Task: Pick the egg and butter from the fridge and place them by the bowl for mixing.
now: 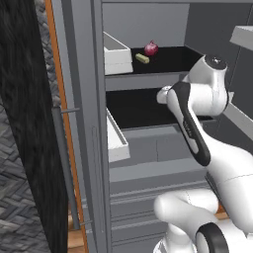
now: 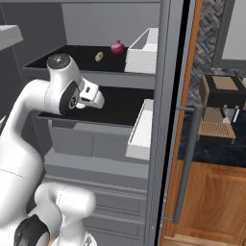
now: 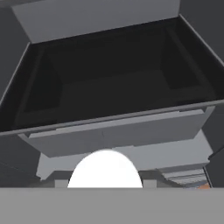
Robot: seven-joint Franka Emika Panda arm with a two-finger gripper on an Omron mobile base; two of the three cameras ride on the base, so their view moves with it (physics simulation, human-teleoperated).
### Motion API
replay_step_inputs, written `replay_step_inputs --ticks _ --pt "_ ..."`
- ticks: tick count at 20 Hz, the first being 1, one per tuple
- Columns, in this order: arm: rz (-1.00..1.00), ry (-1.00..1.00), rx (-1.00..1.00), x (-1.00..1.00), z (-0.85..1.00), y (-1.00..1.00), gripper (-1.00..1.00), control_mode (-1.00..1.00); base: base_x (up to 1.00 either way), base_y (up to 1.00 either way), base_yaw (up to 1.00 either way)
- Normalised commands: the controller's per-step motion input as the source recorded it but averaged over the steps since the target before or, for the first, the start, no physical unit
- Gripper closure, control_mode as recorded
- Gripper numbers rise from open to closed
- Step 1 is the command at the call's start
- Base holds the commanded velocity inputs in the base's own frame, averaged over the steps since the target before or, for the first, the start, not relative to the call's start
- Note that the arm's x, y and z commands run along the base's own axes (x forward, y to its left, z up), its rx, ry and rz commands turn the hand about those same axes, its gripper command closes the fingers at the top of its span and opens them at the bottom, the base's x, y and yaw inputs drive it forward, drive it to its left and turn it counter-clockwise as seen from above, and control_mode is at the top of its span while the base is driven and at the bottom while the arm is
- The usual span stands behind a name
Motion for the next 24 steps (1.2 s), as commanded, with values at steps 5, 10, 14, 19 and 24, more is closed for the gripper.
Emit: replay_step_inputs --ticks 5,10,14,19,24 --pt "0.00 0.13 0.00 -0.30 -0.40 0.00 1.00 -1.00 0.00 0.00 0.00" --pt "0.00 0.03 -0.03 -0.04 -0.07 0.00 1.00 -1.00 0.00 0.00 0.00" --pt "0.00 0.00 0.00 0.00 0.00 0.00 1.00 1.00 0.00 0.00 0.00" --pt "0.00 0.00 0.00 0.00 0.00 0.00 1.00 1.00 -0.49 0.00 0.00" --pt "0.00 0.00 0.00 0.00 0.00 0.00 1.00 1.00 -0.80 0.00 0.00"
